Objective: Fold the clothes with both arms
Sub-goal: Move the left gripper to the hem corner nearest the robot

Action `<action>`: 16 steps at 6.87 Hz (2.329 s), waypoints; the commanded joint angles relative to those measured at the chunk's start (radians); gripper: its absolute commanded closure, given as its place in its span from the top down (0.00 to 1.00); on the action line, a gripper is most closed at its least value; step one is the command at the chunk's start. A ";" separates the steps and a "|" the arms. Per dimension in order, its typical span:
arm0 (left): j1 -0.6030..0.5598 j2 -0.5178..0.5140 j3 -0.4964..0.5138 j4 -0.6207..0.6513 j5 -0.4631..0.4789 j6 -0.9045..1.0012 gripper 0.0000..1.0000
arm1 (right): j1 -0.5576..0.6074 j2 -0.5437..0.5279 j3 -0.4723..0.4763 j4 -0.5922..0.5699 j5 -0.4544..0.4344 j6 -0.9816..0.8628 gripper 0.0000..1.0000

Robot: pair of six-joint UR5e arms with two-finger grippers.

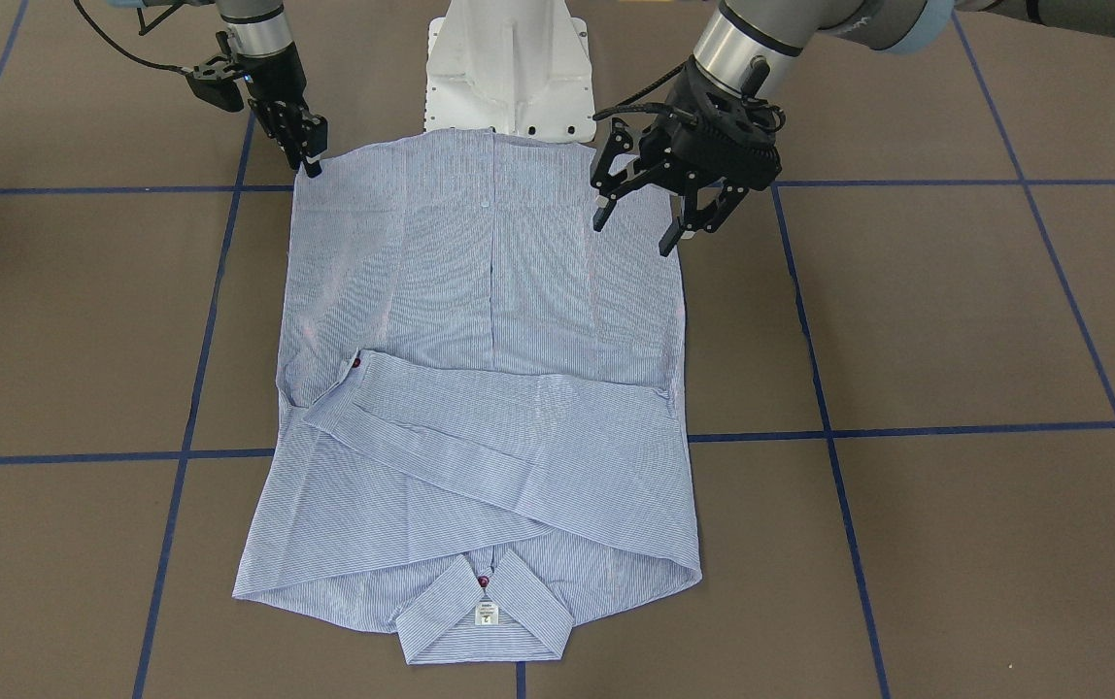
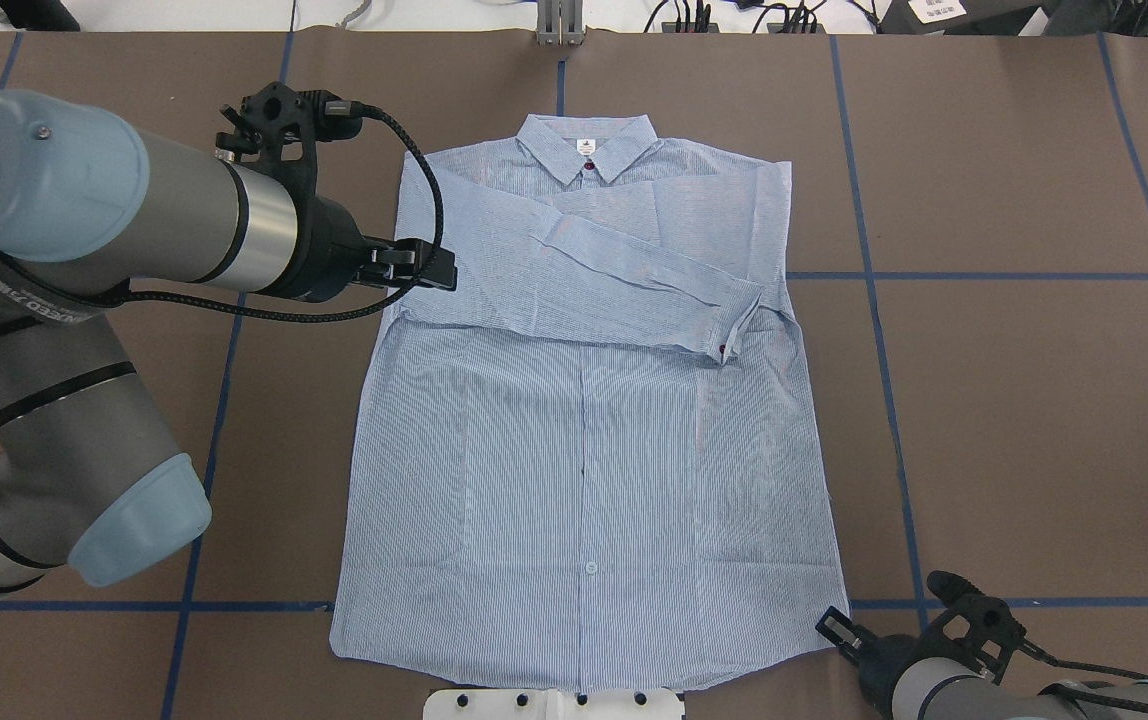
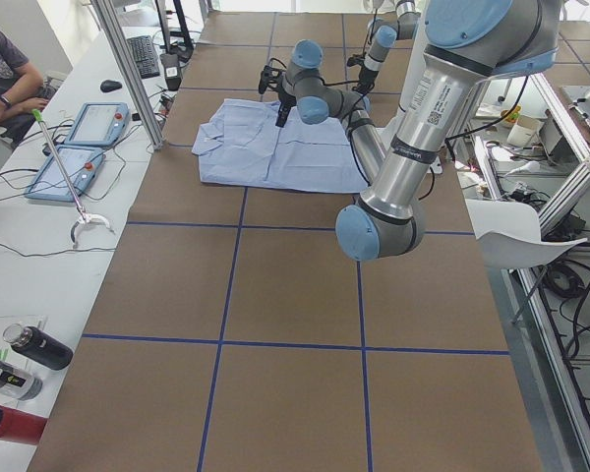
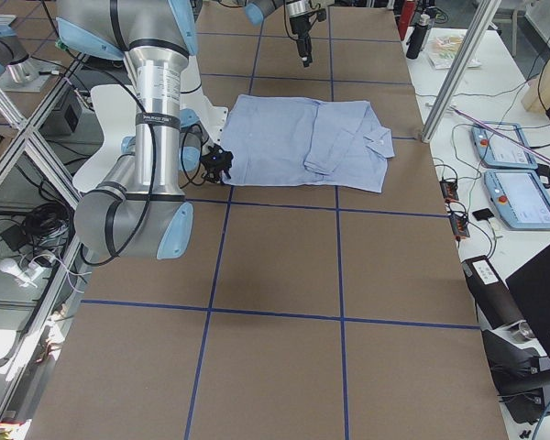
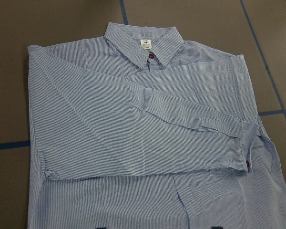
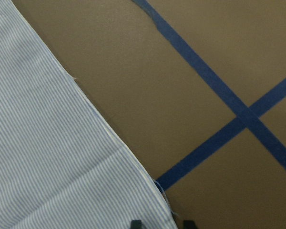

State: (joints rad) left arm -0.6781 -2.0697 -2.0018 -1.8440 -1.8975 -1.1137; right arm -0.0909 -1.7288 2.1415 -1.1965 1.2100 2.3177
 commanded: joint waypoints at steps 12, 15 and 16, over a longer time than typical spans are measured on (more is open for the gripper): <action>0.554 0.456 -0.105 -0.160 0.324 -0.639 0.86 | 0.025 -0.012 0.103 0.002 0.048 -0.017 0.00; 0.595 0.450 -0.071 -0.161 0.334 -0.670 0.75 | 0.025 -0.011 0.103 0.000 0.048 -0.018 0.00; 0.597 0.450 -0.066 -0.161 0.334 -0.672 0.67 | 0.025 -0.012 0.103 0.000 0.048 -0.018 0.00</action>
State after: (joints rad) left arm -0.0839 -1.6199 -2.0722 -2.0040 -1.5654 -1.7818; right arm -0.0662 -1.7405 2.2435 -1.1965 1.2579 2.2995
